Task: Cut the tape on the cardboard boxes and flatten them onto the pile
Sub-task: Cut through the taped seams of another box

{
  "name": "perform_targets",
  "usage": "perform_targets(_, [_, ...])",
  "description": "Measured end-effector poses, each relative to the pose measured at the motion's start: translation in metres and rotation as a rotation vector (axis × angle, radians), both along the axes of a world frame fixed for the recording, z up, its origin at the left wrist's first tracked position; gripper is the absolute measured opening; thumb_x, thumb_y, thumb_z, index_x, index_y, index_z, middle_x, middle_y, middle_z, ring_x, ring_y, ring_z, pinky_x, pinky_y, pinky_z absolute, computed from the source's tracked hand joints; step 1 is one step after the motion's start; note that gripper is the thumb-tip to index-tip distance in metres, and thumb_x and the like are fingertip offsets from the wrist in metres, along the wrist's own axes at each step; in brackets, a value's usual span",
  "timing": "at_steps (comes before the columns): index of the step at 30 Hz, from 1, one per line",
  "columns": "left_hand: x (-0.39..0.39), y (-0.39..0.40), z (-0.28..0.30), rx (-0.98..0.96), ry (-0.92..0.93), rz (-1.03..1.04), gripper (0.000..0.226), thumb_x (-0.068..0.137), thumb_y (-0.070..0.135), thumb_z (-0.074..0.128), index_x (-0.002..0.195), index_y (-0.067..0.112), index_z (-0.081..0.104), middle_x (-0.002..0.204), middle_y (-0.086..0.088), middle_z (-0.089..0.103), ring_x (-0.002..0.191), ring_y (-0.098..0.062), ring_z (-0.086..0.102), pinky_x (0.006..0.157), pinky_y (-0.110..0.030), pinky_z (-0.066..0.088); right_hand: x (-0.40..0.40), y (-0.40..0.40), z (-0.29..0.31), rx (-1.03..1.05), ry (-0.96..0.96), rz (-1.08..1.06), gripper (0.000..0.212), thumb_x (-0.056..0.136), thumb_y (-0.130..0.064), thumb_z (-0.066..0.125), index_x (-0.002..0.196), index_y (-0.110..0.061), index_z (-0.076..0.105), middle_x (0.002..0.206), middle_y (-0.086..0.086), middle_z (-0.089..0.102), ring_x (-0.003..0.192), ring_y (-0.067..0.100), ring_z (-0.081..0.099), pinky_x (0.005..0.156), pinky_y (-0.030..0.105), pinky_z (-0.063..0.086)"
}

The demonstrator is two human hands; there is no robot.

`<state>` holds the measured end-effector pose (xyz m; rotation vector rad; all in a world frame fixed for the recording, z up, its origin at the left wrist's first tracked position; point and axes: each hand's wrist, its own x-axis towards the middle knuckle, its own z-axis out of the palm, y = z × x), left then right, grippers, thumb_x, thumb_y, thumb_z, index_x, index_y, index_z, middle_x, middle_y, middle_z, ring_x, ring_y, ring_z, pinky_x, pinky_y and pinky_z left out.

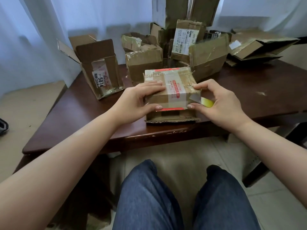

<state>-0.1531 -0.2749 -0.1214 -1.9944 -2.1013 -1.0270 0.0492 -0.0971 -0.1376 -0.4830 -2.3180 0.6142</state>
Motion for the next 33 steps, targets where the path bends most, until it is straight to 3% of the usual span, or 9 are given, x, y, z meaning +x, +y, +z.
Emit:
perform_targets(6, [0.005, 0.004, -0.007, 0.077, 0.016, 0.038, 0.051, 0.083, 0.018, 0.074, 0.132, 0.017, 0.058, 0.136, 0.0, 0.056, 0.134, -0.011, 0.044, 0.114, -0.034, 0.033, -0.003, -0.002, -0.006, 0.004, 0.043, -0.026, 0.047, 0.075, -0.045, 0.075, 0.115, -0.03, 0.055, 0.112, -0.01, 0.065, 0.104, 0.017, 0.062, 0.078, 0.045, 0.054])
perform_targets(11, [0.003, 0.002, -0.009, -0.05, 0.146, 0.006, 0.077, 0.077, 0.045, 0.075, 0.142, 0.017, 0.044, 0.146, -0.001, 0.043, 0.139, -0.014, 0.034, 0.115, -0.031, 0.029, 0.0, -0.004, -0.01, 0.117, -0.046, -0.056, 0.074, 0.067, -0.058, 0.073, 0.131, -0.032, 0.044, 0.123, -0.01, 0.061, 0.103, 0.017, 0.062, 0.072, 0.03, 0.047])
perform_targets(13, [0.008, 0.005, -0.012, -0.057, 0.169, 0.069, 0.083, 0.07, 0.047, 0.079, 0.138, 0.016, 0.043, 0.143, -0.001, 0.044, 0.135, -0.017, 0.036, 0.111, -0.036, 0.035, -0.002, -0.01, -0.012, 0.156, -0.068, -0.093, 0.083, 0.064, -0.063, 0.073, 0.133, -0.032, 0.04, 0.125, -0.01, 0.059, 0.102, 0.018, 0.062, 0.07, 0.031, 0.046])
perform_targets(17, [0.023, 0.016, -0.022, 0.119, 0.275, 0.227, 0.067, 0.072, 0.048, 0.075, 0.123, 0.011, 0.051, 0.13, -0.003, 0.055, 0.123, -0.025, 0.047, 0.096, -0.039, 0.046, -0.012, -0.022, -0.015, 0.213, -0.058, -0.242, 0.084, 0.061, -0.071, 0.071, 0.127, -0.027, 0.042, 0.122, -0.006, 0.058, 0.097, 0.023, 0.064, 0.065, 0.031, 0.043])
perform_targets(22, [0.031, 0.022, -0.027, 0.23, 0.287, 0.385, 0.048, 0.077, 0.043, 0.068, 0.114, 0.014, 0.057, 0.121, 0.004, 0.063, 0.114, -0.028, 0.046, 0.078, -0.04, 0.052, -0.029, -0.038, -0.014, 0.116, -0.116, -0.399, 0.081, 0.067, -0.071, 0.066, 0.127, -0.025, 0.037, 0.126, -0.004, 0.048, 0.089, 0.03, 0.062, 0.063, 0.031, 0.034])
perform_targets(28, [0.032, 0.016, -0.021, 0.112, 0.203, 0.317, 0.06, 0.067, 0.036, 0.066, 0.121, 0.015, 0.051, 0.128, 0.004, 0.057, 0.121, -0.025, 0.039, 0.092, -0.031, 0.042, -0.025, -0.036, -0.013, 0.108, -0.116, -0.334, 0.074, 0.07, -0.053, 0.072, 0.129, -0.024, 0.035, 0.126, -0.003, 0.048, 0.092, 0.029, 0.061, 0.065, 0.03, 0.035])
perform_targets(33, [0.029, 0.006, -0.01, 0.03, 0.154, 0.183, 0.067, 0.062, 0.026, 0.061, 0.124, 0.007, 0.041, 0.133, -0.009, 0.041, 0.126, -0.025, 0.037, 0.102, -0.025, 0.031, -0.003, -0.025, -0.004, 0.18, -0.126, -0.176, 0.068, 0.073, -0.037, 0.07, 0.134, -0.027, 0.04, 0.123, -0.004, 0.06, 0.098, 0.028, 0.062, 0.066, 0.03, 0.038])
